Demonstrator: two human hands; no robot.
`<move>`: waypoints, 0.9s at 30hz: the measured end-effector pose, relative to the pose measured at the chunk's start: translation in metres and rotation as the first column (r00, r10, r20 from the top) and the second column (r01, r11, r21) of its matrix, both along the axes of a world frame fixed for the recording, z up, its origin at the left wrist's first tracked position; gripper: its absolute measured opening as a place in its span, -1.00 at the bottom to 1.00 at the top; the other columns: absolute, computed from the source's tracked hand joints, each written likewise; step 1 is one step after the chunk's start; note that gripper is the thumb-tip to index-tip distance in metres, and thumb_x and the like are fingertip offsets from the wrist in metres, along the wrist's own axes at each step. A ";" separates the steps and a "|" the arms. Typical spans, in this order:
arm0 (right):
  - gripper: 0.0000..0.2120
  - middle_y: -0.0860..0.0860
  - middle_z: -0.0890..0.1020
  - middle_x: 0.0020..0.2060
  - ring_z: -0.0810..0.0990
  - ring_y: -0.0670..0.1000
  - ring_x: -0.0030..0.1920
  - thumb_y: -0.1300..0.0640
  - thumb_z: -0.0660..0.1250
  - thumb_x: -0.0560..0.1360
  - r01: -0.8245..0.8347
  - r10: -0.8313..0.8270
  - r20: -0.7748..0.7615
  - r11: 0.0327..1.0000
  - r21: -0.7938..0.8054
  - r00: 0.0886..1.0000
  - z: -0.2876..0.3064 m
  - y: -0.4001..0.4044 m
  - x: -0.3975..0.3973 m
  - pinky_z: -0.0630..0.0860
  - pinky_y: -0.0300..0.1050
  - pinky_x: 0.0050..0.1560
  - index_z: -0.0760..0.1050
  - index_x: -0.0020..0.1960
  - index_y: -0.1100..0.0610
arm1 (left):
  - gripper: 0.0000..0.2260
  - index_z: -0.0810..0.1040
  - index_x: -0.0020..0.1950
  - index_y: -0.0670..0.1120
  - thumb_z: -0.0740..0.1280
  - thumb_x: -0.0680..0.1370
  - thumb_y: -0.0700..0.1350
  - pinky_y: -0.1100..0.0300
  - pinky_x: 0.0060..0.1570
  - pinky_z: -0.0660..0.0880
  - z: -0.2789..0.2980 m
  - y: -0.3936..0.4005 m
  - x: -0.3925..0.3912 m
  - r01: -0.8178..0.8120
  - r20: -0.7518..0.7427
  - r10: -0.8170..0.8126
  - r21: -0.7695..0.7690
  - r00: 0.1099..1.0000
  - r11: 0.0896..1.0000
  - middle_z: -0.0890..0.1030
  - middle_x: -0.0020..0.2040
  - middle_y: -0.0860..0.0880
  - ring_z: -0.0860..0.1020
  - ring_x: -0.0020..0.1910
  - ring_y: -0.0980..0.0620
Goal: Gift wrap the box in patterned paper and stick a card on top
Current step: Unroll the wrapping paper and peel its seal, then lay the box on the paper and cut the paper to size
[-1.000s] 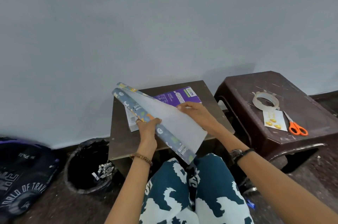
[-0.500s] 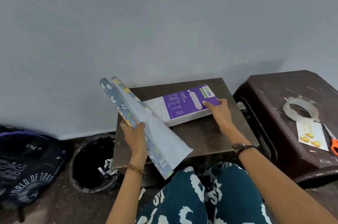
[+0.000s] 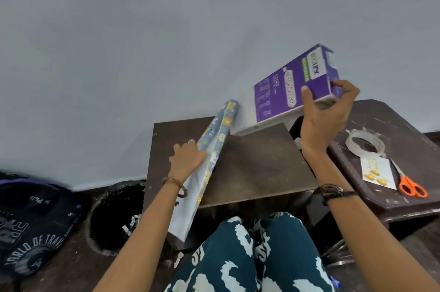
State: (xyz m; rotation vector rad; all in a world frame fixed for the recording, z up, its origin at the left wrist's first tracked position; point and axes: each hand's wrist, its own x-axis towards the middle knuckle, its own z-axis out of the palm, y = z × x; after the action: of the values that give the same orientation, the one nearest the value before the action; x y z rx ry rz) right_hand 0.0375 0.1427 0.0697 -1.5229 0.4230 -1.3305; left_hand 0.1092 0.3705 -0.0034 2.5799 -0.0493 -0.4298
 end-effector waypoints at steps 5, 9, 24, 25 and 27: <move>-0.64 0.09 0.41 0.19 0.44 -0.03 0.28 0.18 0.39 0.49 0.073 -0.068 0.198 0.997 -0.019 0.978 0.009 -0.007 -0.035 0.53 -0.38 -0.04 0.26 0.14 0.17 | -0.54 0.14 0.46 -0.18 0.08 0.58 -0.07 -0.23 0.35 0.11 -0.008 -0.005 0.006 0.162 0.006 -0.175 0.341 0.985 0.926 0.28 0.39 -0.27 0.17 0.42 -0.23; -0.62 -0.06 0.41 0.16 0.47 -0.20 0.23 0.19 0.37 0.49 0.016 -0.041 0.216 0.993 0.119 0.975 0.009 -0.002 -0.047 0.58 -0.24 -0.03 0.23 0.17 0.18 | -0.65 0.34 0.33 -0.16 0.11 0.58 -0.07 -0.38 0.33 0.04 -0.025 -0.015 0.013 0.370 -0.060 -0.384 0.439 0.922 0.819 0.34 0.35 -0.16 0.13 0.44 -0.16; -0.57 0.10 0.46 -0.07 0.54 0.11 -0.05 0.19 0.41 0.44 -0.099 0.522 -0.097 0.336 0.937 0.847 -0.065 0.069 -0.049 0.59 0.08 -0.13 0.22 0.15 0.08 | -0.47 0.06 0.51 0.01 -0.02 0.60 0.20 -0.24 0.39 0.01 -0.109 -0.040 -0.055 0.155 0.258 -0.266 0.381 0.929 0.911 0.12 0.51 -0.07 0.07 0.49 -0.11; -0.57 0.11 0.45 -0.08 0.54 0.12 -0.04 0.19 0.42 0.44 -0.075 0.560 -0.110 0.297 0.952 0.821 -0.069 0.075 -0.053 0.60 0.07 -0.18 0.24 0.16 0.09 | -0.46 0.09 0.50 0.02 0.05 0.58 0.19 -0.26 0.37 0.03 -0.105 -0.043 -0.057 0.153 0.253 -0.243 0.330 0.936 0.931 0.14 0.50 -0.06 0.10 0.47 -0.14; -0.54 0.13 0.47 -0.04 0.55 0.11 -0.07 0.15 0.45 0.42 -0.029 0.618 -0.155 0.277 0.960 0.771 -0.077 0.081 -0.059 0.62 0.03 -0.33 0.27 0.19 0.12 | -0.45 0.28 0.42 -0.01 0.28 0.48 0.15 -0.23 0.26 0.27 -0.096 -0.052 -0.064 0.152 0.284 -0.238 0.294 0.929 0.944 0.36 0.38 -0.11 0.32 0.36 -0.19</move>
State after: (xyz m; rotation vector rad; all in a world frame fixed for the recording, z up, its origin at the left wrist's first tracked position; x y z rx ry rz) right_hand -0.0216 0.2237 -0.0073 -0.7954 0.9428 -0.0916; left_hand 0.0456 0.3189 -0.0997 2.9016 -0.3927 -0.0896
